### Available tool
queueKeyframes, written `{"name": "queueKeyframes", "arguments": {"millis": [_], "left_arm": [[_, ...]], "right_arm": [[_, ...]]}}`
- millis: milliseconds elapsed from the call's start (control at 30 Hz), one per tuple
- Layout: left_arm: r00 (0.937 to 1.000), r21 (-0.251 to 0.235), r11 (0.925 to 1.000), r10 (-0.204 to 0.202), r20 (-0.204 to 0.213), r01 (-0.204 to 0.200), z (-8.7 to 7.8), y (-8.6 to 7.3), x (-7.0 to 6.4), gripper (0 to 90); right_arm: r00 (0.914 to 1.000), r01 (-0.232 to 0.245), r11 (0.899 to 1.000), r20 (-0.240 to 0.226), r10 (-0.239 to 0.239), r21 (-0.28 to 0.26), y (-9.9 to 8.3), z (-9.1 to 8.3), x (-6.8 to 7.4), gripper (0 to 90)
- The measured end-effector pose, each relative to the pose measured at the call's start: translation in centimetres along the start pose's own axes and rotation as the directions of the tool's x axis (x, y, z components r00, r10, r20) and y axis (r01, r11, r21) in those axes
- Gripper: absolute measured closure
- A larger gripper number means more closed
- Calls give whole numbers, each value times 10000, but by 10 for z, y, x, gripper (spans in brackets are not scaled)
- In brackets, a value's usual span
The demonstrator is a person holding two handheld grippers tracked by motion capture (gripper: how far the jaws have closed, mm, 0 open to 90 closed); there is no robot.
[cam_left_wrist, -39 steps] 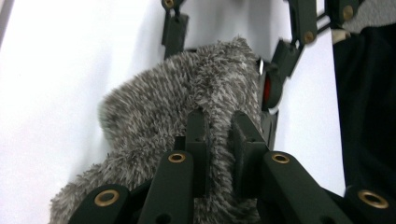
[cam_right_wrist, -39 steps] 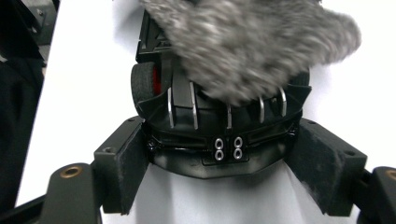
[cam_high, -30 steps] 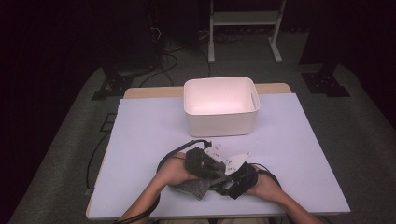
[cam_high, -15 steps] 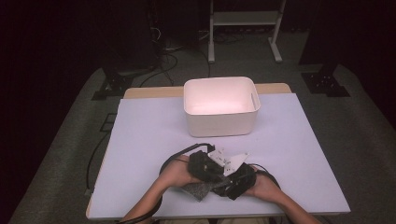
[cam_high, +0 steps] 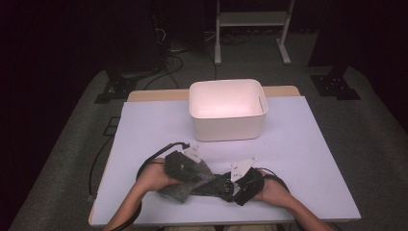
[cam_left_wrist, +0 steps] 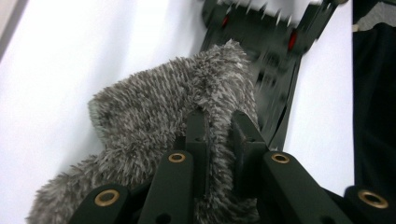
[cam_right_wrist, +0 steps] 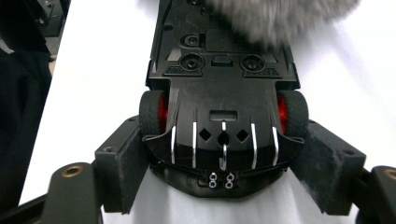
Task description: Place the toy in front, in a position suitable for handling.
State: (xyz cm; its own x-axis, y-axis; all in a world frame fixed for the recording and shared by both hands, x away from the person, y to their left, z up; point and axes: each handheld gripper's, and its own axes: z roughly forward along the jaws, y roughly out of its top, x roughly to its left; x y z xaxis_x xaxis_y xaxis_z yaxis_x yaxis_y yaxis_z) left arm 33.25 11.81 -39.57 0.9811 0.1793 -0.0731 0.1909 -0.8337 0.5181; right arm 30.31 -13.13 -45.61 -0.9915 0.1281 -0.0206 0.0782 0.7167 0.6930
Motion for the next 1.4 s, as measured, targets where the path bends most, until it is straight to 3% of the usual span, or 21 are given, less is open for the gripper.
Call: {"name": "queueKeyframes", "arguments": {"millis": [133, 333, 533, 767, 1000, 1067, 1167, 1400], "left_arm": [[9994, -92, 9993, -353, -57, 352, -8, -14, 3, 794], [9956, -700, 9947, -715, 607, 757, -3, -24, 8, 791], [9940, -682, 9974, -146, 1088, 221, 5, -13, -2, 792], [9914, -683, 9977, 131, 1306, -42, 12, 1, -5, 792], [9800, -842, 9915, 1116, 1647, -988, 31, 29, -21, 790], [9805, -749, 9913, 1191, 1564, -1085, 31, 31, -23, 790], [9847, -719, 9933, 998, 1431, -902, 27, 26, -19, 790], [9956, -473, 9987, 244, 899, -202, 6, -4, -6, 784]], "right_arm": [[9999, 126, 9999, -44, -126, 22, -1, 1, -2, 234], [9995, 304, 9995, -23, -304, 47, 1, -2, -2, 234], [9989, 461, 9987, -47, -460, 229, 1, -5, -3, 234], [9982, 594, 9976, 53, -596, 362, 1, -3, -3, 234], [9987, 494, 9981, 64, -496, 371, 1, -3, -2, 234], [9989, 466, 9982, 31, -468, 370, 1, -3, -2, 234], [9992, 404, 9988, -17, -403, 271, -1, -3, -3, 235], [9988, 486, 9985, -16, -485, 257, -1, -3, -3, 235]]}}
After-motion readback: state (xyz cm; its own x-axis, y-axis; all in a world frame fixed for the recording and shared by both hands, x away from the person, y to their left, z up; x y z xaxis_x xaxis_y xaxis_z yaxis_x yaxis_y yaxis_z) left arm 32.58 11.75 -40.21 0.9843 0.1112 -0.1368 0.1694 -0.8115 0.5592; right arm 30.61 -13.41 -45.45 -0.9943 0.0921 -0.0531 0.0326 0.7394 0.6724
